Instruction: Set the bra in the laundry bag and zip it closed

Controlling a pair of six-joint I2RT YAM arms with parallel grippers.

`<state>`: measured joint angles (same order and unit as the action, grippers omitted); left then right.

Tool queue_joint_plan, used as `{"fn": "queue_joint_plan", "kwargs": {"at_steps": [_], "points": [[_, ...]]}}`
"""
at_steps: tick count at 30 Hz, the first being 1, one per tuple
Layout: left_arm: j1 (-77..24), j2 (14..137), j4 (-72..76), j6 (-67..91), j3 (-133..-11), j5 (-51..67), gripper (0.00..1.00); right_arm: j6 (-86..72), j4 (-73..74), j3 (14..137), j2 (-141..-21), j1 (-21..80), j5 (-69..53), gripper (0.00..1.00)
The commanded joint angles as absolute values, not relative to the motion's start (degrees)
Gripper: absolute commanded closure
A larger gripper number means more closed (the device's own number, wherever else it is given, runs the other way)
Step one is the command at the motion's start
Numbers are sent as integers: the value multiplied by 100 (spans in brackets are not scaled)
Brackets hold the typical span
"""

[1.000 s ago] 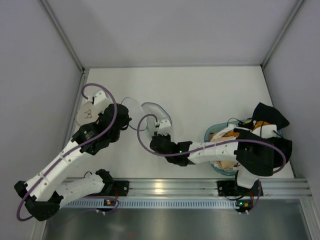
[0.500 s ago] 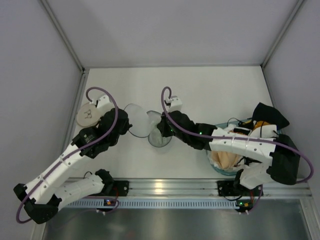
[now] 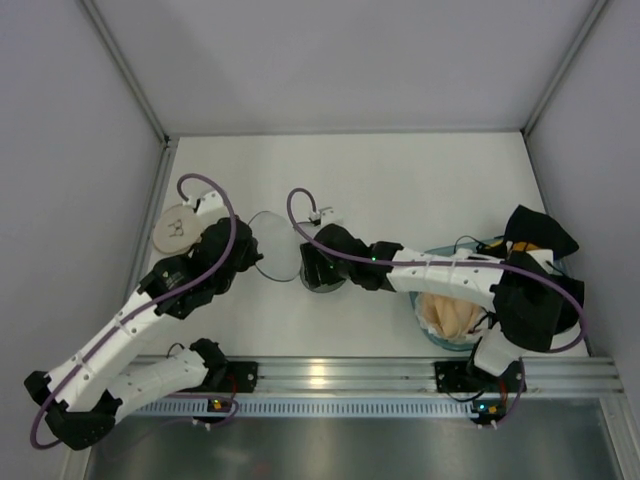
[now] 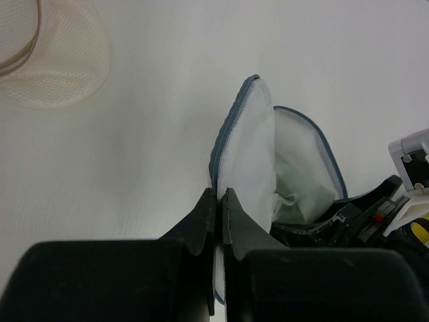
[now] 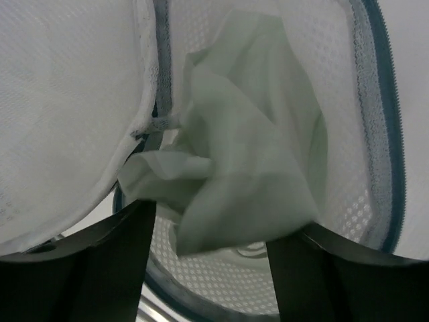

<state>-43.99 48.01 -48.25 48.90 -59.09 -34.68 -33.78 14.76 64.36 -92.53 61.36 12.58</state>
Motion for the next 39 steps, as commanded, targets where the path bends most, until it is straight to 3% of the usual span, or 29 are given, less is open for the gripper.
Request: {"fn": "queue_joint_plan", "kwargs": {"at_steps": [1, 3, 8, 14, 23, 29, 32, 33, 39], "points": [[-4412, 4895, -4948, 4335, -6266, -3322, 100, -3235, 1879, 6538, -8809, 6144, 1353, 31], [-4412, 4966, -5123, 4141, -6433, -3305, 100, -3086, 2108, 6688, -8510, 6109, 1380, 15], [-4412, 5255, -5396, 3385, -6846, -3208, 100, -2892, 2803, 7286, -7990, 5784, 1169, 9], [-4412, 5589, -5423, 2813, -7066, -3024, 100, -2821, 2725, 6900, -7611, 5388, 1213, 14], [-4412, 5950, -5423, 2628, -7365, -2900, 100, -2751, 1987, 6609, -8393, 5300, 1336, 27], [-4421, 6020, -5475, 2523, -7488, -2927, 100, -2505, 1890, 6820, -8920, 5291, 1178, 42], [-4421, 6152, -5598, 2374, -7550, -2892, 100, -2487, 1924, 6812, -9079, 5274, 1213, 74], [-4421, 6205, -5651, 2269, -7585, -2892, 100, -2522, 1942, 6794, -9079, 5265, 1213, 96], [-4465, 6881, -6310, 1689, -8155, -3409, 100, -2995, 2153, 6733, -8545, 5107, 1231, 100]]}}
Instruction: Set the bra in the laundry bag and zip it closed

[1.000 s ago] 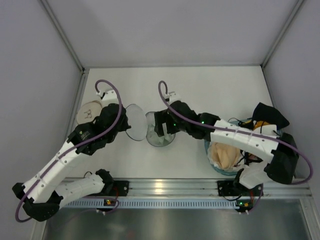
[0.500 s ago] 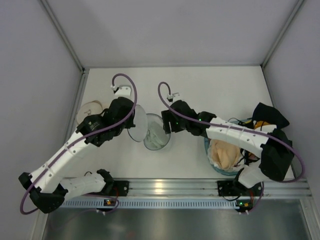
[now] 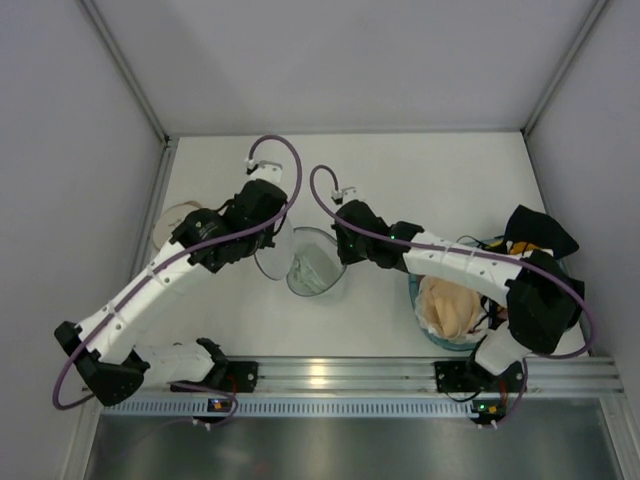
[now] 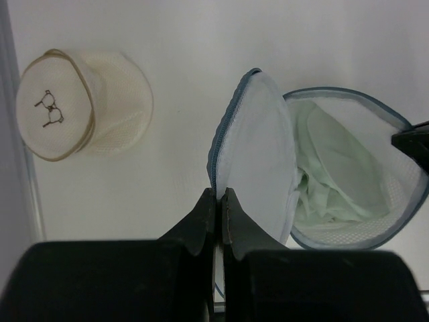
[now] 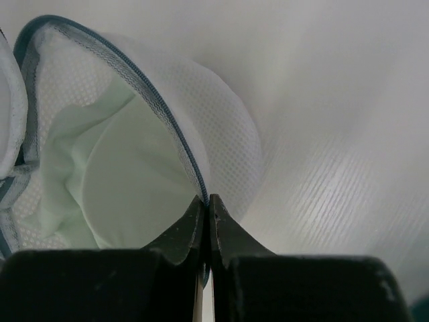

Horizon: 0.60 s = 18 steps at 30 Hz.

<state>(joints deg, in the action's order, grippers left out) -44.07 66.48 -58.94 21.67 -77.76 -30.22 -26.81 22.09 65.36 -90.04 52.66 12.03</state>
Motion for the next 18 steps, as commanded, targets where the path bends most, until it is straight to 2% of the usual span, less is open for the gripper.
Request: {"fn": "queue_joint_plan", "kwargs": {"at_steps": [1, 10, 14, 18], "points": [[-4474, 7082, -6363, 1618, -8330, -3645, 100, -3084, 2153, 6698, -8473, 5098, 1230, 100], [-5026, 8338, -6697, 1116, -9632, -4518, 100, -4095, 1997, 6039, -7963, 4861, 1309, 100], [-5851, 8999, -6715, 1300, -9695, -4876, 100, -4516, 1547, 5486, -7691, 4782, 1283, 100], [-6143, 9587, -6706, 1511, -9694, -4738, 100, -4667, 1512, 5274, -7524, 4667, 1178, 100]]}}
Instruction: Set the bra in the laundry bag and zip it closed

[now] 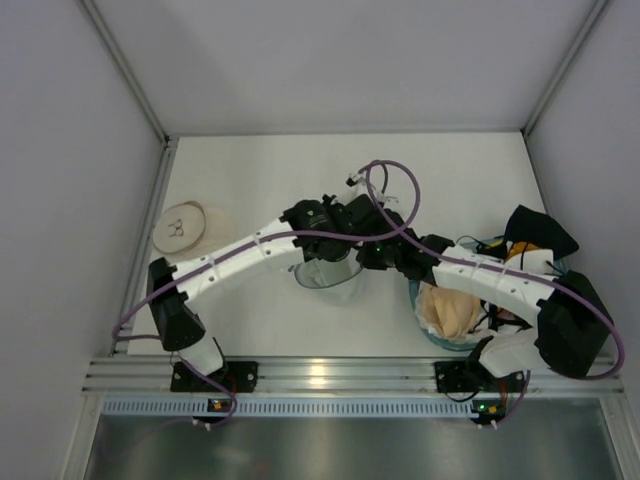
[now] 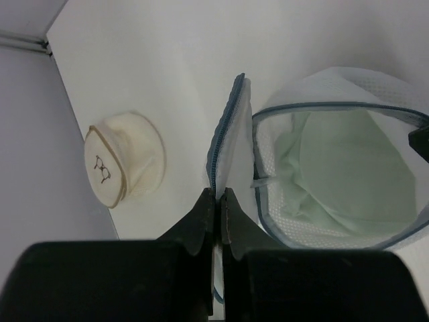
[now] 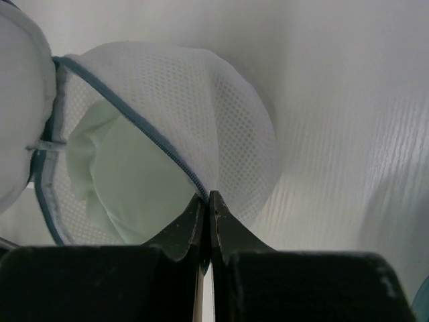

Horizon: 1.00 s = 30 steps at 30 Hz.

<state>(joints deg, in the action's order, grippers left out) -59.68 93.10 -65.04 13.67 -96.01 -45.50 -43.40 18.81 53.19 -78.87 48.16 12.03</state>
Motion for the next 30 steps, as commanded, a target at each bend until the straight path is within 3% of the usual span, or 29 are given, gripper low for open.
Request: {"fn": "queue_joint_plan", "kwargs": {"at_steps": [1, 4, 5, 7, 9, 16, 19, 23, 26, 30], "points": [[-6196, 9658, -6697, 1538, -9703, -4737, 100, -4702, 1538, 5239, -7489, 4641, 1195, 100], [-6346, 9800, -6689, 1775, -9931, -4449, 81, -4798, 1547, 5080, -7287, 4571, 1222, 100], [-6354, 9809, -6680, 1932, -10019, -4352, 60, -4816, 1512, 4984, -7199, 4553, 1213, 100], [-6354, 9712, -6662, 2082, -10239, -4254, 37, -4843, 1503, 4922, -7146, 4448, 1152, 100], [-6354, 9511, -6636, 2241, -10405, -4280, 25, -4851, 1424, 4843, -7084, 4369, 1029, 100], [-6267, 8097, -5723, 2399, -9986, -3674, 12, -4694, 1099, 4720, -7110, 4219, 783, 100], [-5741, 7192, -5213, 2609, -9309, -3148, 11, -4545, 985, 4650, -7102, 4096, 633, 100], [-4137, 6251, -4449, 2908, -7784, -1947, 12, -4360, 941, 4693, -7075, 3955, 396, 100], [-3186, 6258, -4044, 3286, -6930, -1267, 14, -4289, 906, 4685, -7084, 3920, 308, 100], [-2866, 6205, -3289, 3393, -6040, -512, 16, -4272, 783, 4606, -7119, 3841, 80, 100]]}}
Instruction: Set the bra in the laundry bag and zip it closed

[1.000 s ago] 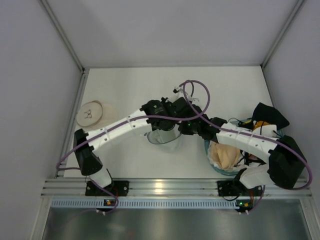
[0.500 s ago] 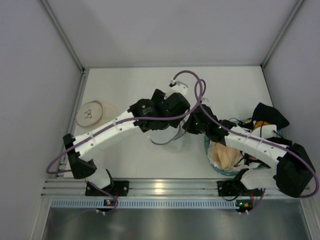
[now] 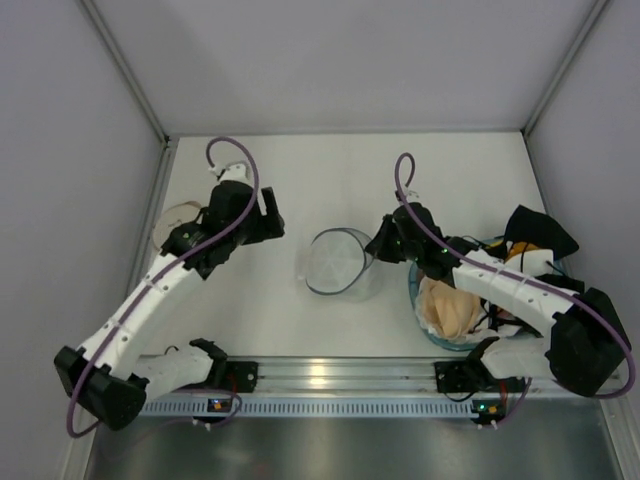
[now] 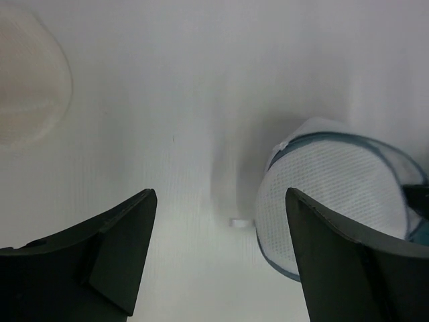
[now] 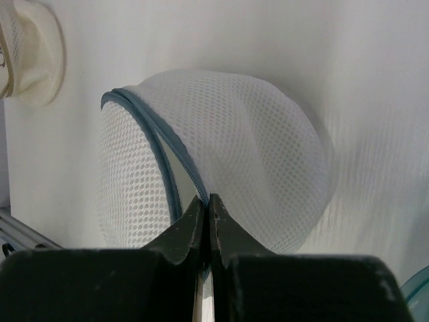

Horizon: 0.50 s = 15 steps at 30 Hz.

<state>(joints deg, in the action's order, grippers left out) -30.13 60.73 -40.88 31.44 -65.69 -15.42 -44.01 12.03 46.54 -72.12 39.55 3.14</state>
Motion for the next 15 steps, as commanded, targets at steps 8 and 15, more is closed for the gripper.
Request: {"fn": "queue_joint_plan", "kwargs": {"at_steps": [8, 15], "points": [[-2733, 5783, -1751, 3717, -4309, 439, 19, -4166, 809, 4605, -7207, 3674, -229, 100], [-2172, 5924, -1286, 5640, -3385, 352, 19, -4219, 923, 4588, -7163, 3656, -88, 100]]}}
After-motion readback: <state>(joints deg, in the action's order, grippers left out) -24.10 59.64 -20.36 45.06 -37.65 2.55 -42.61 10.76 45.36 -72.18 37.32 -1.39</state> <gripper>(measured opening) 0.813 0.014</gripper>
